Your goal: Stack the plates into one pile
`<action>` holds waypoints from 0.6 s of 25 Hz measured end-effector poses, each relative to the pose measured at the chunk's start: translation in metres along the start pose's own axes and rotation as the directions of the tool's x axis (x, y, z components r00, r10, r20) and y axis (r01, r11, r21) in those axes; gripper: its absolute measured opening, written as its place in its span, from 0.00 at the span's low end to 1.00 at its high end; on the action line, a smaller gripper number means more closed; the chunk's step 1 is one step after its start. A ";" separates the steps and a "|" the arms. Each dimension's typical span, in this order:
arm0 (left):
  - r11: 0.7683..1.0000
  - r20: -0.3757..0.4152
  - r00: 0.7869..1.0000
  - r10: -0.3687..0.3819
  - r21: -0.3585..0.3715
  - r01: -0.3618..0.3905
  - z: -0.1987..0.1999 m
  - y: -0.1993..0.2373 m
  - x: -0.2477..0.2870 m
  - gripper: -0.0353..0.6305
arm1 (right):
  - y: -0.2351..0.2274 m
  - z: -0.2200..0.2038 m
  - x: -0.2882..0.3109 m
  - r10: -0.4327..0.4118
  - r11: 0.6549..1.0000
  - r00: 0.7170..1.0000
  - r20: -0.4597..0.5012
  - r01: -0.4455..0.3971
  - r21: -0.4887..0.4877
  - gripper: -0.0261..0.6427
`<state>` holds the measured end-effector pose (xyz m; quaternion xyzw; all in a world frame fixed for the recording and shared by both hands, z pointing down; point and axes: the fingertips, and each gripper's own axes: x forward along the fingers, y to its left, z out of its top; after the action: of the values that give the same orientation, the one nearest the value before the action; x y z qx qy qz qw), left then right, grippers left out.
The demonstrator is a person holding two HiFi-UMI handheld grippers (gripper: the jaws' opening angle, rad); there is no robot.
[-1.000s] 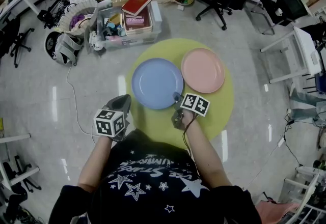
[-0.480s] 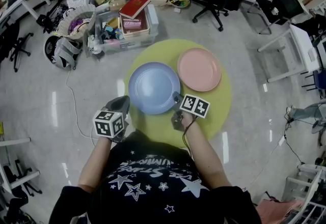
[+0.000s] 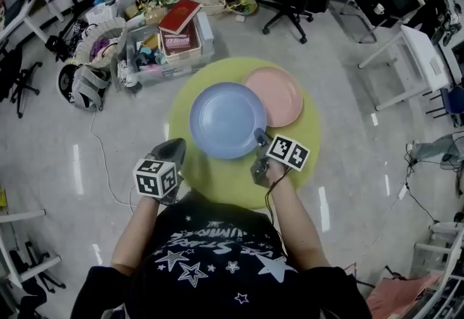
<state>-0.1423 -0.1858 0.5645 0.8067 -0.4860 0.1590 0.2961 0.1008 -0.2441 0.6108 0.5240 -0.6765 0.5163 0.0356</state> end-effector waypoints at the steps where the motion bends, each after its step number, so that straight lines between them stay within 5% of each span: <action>1: 1.000 -0.001 1.000 -0.007 0.008 0.007 0.001 -0.004 0.003 0.09 | -0.005 0.006 -0.004 -0.009 1.000 1.000 0.018 0.009 0.009 0.09; 15: 0.996 -0.012 0.997 -0.074 0.046 0.075 0.023 -0.036 0.042 0.09 | -0.075 0.079 -0.034 -0.128 0.972 0.975 0.183 0.086 0.221 0.10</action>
<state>-0.0911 -0.2170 0.5577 0.8302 -0.4502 0.1633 0.2854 0.2115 -0.2728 0.6037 0.6090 -0.5885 0.5284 -0.0590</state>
